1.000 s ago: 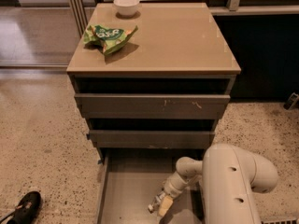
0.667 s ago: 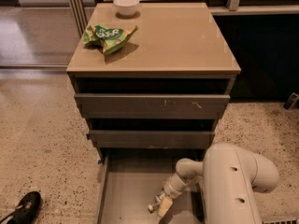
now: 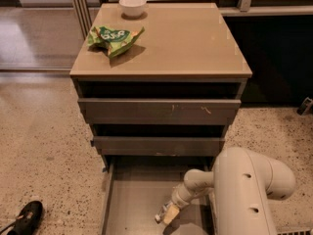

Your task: Pick blue plastic bottle from bottom drawer and place on counter

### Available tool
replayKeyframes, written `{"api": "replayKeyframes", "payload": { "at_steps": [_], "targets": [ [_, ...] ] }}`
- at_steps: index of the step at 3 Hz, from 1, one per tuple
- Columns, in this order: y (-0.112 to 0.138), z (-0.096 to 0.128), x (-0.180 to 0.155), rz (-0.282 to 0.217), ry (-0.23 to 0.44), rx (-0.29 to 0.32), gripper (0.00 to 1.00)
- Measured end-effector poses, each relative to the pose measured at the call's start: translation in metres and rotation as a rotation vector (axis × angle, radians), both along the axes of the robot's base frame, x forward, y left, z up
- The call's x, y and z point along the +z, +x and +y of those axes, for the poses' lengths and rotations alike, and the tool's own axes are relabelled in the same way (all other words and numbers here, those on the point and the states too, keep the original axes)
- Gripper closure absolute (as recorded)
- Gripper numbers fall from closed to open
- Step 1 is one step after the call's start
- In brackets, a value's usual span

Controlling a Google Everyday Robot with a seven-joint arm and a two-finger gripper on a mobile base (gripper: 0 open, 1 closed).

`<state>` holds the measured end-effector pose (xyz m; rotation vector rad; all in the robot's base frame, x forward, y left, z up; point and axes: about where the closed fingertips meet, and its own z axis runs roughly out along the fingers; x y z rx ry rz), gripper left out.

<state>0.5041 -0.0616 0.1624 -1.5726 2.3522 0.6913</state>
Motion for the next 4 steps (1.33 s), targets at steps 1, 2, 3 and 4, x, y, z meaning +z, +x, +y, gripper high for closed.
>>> {"api": "replayKeyframes", "payload": {
  "at_steps": [1,2,3,4],
  "targets": [
    [0.001,0.000,0.000,-0.001,0.000,0.001,0.00],
    [0.001,0.003,-0.001,0.022,0.035,0.033,0.00],
    [0.015,0.011,-0.004,0.024,0.115,0.163,0.00],
    [0.026,0.005,0.006,0.013,0.138,0.232,0.00]
  ]
}}
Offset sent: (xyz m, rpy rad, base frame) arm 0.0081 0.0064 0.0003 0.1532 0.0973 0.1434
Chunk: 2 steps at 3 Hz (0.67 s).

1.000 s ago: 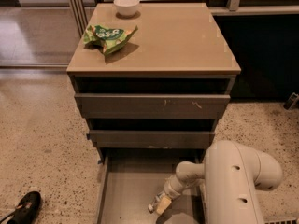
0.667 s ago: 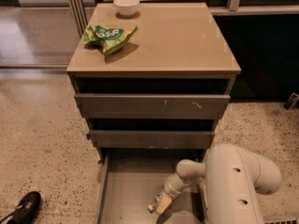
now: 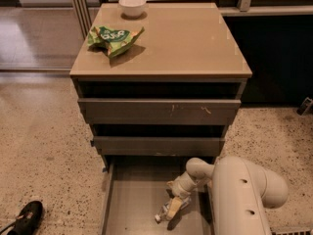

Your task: Pick blue plastic bottle from bottom drawer and place on counter

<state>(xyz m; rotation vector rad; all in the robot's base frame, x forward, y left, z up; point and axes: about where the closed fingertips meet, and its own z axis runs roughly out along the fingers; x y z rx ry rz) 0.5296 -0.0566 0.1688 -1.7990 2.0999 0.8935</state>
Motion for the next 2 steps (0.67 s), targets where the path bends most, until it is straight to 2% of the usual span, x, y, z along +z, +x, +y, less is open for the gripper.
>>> {"api": "replayKeyframes", "payload": {
  "at_steps": [1,2],
  "targets": [
    [0.000,0.000,0.000,0.001,0.000,0.000,0.00],
    [-0.005,-0.004,-0.012,0.065,-0.095,0.014,0.00]
  ]
}}
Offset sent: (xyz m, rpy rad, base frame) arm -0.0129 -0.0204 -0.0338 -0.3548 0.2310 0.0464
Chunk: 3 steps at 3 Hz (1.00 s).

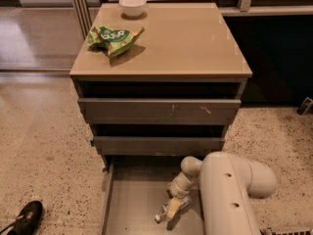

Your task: Pick blue plastic bottle from bottom drawer and place on counter

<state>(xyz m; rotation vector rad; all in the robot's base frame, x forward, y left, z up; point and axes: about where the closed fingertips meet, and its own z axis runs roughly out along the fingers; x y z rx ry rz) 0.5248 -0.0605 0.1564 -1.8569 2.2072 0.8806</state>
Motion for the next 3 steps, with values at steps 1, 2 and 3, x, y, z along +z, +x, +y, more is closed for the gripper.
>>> {"api": "replayKeyframes", "payload": {
  "at_steps": [1,2,3],
  "targets": [
    [-0.0104,-0.0167,-0.0131,0.071,-0.179,-0.022,0.00],
    [-0.0148,-0.0183,-0.0159,0.104,-0.207,-0.066,0.00],
    [-0.0148,-0.0181,-0.0159,0.103,-0.205,-0.065,0.00]
  ]
}}
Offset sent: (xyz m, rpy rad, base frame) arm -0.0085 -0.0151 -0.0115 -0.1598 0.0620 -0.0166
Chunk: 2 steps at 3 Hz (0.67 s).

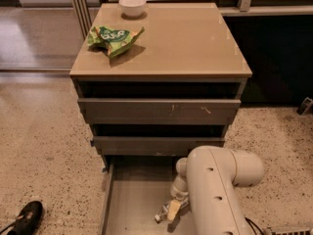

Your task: Pick blue plastic bottle from bottom drawer and place on counter

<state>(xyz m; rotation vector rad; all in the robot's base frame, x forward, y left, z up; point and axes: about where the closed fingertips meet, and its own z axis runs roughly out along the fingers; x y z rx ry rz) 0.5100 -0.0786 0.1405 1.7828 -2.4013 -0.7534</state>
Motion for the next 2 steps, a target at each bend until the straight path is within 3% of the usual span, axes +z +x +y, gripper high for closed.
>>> {"api": "replayKeyframes", "payload": {
  "at_steps": [1,2],
  "targets": [
    [-0.0023,-0.0002,-0.0024,0.016,0.024,0.023,0.00],
    [-0.0122,-0.0056,-0.0094,0.068,0.127,0.089,0.00]
  ]
}}
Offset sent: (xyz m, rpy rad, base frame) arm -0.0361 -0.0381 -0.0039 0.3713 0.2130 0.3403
